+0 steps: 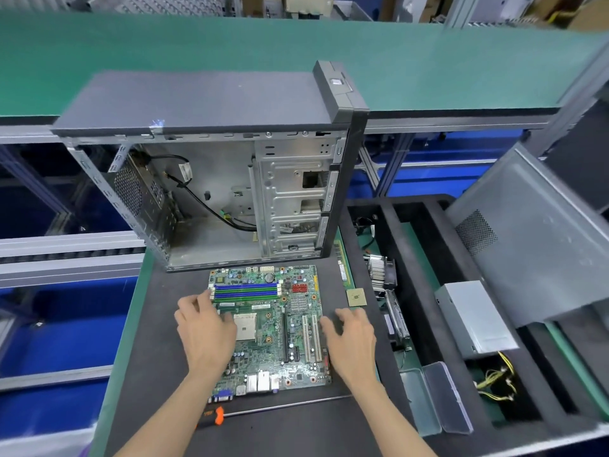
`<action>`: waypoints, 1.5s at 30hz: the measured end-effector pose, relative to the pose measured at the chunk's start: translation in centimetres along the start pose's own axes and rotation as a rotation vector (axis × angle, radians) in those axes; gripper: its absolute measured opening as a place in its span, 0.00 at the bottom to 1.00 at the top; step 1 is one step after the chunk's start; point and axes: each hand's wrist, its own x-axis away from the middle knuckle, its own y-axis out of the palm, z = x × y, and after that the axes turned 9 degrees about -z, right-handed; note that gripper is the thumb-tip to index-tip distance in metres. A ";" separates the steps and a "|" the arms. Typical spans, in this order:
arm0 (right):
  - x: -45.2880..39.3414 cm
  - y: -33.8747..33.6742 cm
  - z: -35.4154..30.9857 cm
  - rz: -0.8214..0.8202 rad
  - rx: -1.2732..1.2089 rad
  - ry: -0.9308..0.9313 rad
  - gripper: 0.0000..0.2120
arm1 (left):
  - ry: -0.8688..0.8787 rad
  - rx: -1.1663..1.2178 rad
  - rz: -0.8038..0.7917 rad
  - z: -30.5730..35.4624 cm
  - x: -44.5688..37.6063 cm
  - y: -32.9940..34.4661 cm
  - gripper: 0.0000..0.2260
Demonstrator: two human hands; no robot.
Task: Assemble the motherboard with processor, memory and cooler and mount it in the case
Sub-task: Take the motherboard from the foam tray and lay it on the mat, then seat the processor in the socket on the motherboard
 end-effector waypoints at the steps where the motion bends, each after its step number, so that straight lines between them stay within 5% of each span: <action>1: -0.6 -0.7 0.4 0.036 -0.010 -0.003 0.12 | 0.025 -0.004 0.016 0.3 0.3 0.2 0.24; 5: -3.4 -3.3 2.0 0.085 0.144 -0.049 0.18 | 0.128 0.041 0.014 1.4 0.6 0.9 0.23; 11: -6.5 -5.1 2.8 -0.146 0.378 -0.180 0.30 | 0.269 0.195 -0.143 2.0 0.5 1.7 0.18; 24: -7.7 -6.6 1.6 -0.277 0.875 -0.339 0.24 | 0.282 0.321 -0.225 -1.0 0.0 0.5 0.21; 26: -7.2 -6.9 1.5 -0.237 0.768 -0.320 0.25 | 0.291 0.356 -0.222 -1.3 0.0 0.4 0.22; 29: -5.5 -6.3 -0.1 -0.206 0.251 -0.332 0.23 | 0.304 0.402 -0.231 -1.4 0.2 0.2 0.21; 34: -1.7 -2.2 -4.8 -0.322 -0.307 -0.348 0.24 | 0.340 0.518 -0.329 -1.0 0.5 -0.5 0.17; 45: 1.1 3.9 -8.3 -0.302 -0.631 -0.352 0.27 | 0.310 0.876 -0.701 -1.2 -0.5 -2.4 0.20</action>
